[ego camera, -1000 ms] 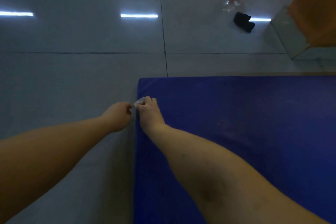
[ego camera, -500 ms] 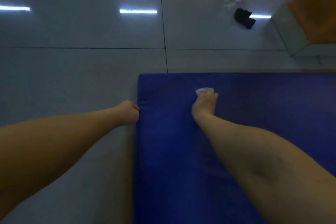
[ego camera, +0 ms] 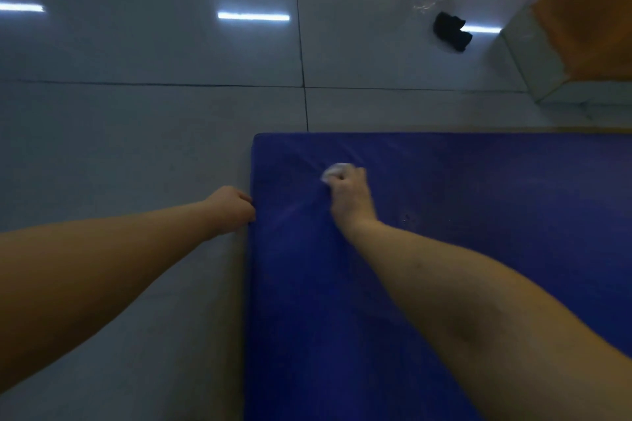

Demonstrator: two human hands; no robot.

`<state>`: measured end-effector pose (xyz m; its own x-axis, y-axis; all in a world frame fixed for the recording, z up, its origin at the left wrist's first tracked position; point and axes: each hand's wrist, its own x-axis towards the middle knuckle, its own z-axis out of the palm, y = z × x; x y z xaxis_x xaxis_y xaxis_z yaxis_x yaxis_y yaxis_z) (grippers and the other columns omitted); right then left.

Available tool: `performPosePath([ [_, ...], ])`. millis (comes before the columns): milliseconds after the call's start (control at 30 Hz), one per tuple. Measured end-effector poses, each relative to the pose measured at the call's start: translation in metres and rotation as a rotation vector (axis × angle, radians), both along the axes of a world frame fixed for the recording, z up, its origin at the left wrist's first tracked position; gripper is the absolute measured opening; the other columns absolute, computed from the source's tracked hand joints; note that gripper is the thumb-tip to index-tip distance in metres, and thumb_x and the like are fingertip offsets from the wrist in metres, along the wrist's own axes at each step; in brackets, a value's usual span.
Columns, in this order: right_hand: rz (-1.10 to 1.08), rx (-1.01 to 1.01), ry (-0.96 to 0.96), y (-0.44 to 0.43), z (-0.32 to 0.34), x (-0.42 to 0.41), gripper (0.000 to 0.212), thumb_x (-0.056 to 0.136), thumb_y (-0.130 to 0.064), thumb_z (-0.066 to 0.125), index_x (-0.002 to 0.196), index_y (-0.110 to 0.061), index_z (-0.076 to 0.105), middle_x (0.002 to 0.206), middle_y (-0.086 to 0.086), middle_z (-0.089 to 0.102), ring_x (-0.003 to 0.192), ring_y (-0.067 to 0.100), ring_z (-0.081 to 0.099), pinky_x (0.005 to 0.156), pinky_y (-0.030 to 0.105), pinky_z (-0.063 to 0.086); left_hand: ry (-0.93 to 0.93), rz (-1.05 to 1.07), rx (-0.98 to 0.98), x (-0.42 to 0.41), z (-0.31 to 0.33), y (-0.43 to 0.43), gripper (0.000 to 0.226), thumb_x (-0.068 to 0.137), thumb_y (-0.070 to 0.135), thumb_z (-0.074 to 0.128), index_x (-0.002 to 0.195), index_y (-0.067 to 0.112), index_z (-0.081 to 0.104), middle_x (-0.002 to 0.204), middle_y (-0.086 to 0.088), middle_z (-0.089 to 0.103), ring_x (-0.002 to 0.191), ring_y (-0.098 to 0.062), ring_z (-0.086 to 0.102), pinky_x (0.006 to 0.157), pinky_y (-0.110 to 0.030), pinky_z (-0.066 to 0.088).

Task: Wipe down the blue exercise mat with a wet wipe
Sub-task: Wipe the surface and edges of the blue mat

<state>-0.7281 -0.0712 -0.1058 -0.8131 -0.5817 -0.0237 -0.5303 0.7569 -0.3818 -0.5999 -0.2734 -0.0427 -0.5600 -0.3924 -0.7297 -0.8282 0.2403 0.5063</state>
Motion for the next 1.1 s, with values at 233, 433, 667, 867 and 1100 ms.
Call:
performPosePath([
  [233,-0.476,0.092,-0.070,0.060,0.002,-0.037,0.035,0.094,-0.003,0.051,0.127,-0.012,0.057,0.132,0.011,0.045,0.116,0.026,0.042,0.091,0.026,0.033,-0.046,-0.034,-0.011,-0.004,0.003,0.002,0.011,0.083,0.000,0.062,0.090,0.009,0.062,0.110,-0.019,0.068,0.085,-0.028,0.061,0.087,-0.043,0.057],
  [433,-0.065,-0.044,-0.151,-0.048,0.003,0.072,0.030,0.091,0.001,0.054,0.117,-0.010,0.062,0.124,0.012,0.049,0.113,0.025,0.047,0.098,0.033,0.043,-0.048,-0.076,-0.003,-0.003,0.004,0.005,0.027,0.089,-0.004,0.052,0.110,-0.006,0.069,0.108,-0.022,0.068,0.084,-0.028,0.062,0.081,-0.040,0.058],
  [667,0.329,-0.093,-0.197,-0.074,-0.003,0.113,0.024,0.097,-0.010,0.056,0.120,-0.011,0.063,0.128,0.007,0.049,0.111,0.022,0.043,0.100,0.033,0.041,-0.027,-0.064,0.030,0.018,0.005,0.005,0.027,0.092,-0.004,0.054,0.108,0.012,0.068,0.111,-0.016,0.069,0.099,-0.027,0.067,0.087,-0.039,0.059],
  [867,-0.005,0.051,-0.041,0.015,-0.004,0.028,0.034,0.098,-0.003,0.049,0.125,-0.018,0.063,0.126,0.007,0.050,0.116,0.025,0.044,0.097,0.030,0.040,-0.102,-0.125,0.060,0.034,0.014,0.017,0.045,0.090,0.001,0.062,0.134,0.010,0.061,0.125,-0.010,0.064,0.108,-0.028,0.065,0.082,-0.036,0.060],
  [1100,-0.411,0.226,-0.091,0.065,0.010,-0.014,0.036,0.100,-0.007,0.047,0.135,-0.011,0.054,0.139,0.017,0.042,0.124,0.033,0.041,0.099,0.038,0.039,-0.087,-0.114,0.065,0.054,0.024,0.033,0.051,0.093,0.004,0.061,0.142,0.008,0.052,0.116,-0.001,0.054,0.093,-0.016,0.058,0.074,-0.026,0.052],
])
